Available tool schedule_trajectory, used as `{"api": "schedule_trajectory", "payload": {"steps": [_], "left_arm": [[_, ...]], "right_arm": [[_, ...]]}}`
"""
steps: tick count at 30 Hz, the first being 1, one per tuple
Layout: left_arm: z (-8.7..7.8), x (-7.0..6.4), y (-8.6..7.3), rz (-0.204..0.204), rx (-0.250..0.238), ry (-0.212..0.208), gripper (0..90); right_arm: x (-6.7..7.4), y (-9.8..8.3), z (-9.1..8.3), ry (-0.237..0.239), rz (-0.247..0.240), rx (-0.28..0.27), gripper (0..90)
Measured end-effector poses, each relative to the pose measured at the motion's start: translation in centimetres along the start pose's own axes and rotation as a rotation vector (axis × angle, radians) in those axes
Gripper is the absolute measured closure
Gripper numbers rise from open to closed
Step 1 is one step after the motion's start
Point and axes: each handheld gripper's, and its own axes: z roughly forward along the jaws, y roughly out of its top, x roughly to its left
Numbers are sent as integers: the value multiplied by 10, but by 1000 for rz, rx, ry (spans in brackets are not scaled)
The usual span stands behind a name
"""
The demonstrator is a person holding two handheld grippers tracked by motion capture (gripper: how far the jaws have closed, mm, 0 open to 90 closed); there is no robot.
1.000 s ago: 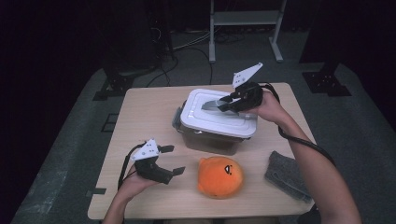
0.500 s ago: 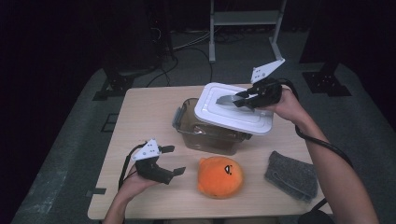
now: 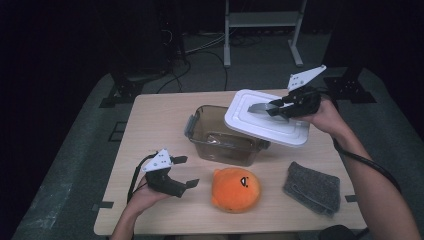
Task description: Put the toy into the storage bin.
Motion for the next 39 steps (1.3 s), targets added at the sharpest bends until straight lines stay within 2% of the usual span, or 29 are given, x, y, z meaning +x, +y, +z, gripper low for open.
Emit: {"api": "schedule_trajectory", "payload": {"steps": [8,25,39], "left_arm": [[1,-1,0,4,4,1,92],[2,-1,0,5,6,0,92],[3,-2,1,4,7,-1,92]], "right_arm": [[-1,-23,-19,-27,54,-31,658],[-7,-71,-59,-121,150,-40,658],[-5,-107,-77,-166,214,-39,658]]}}
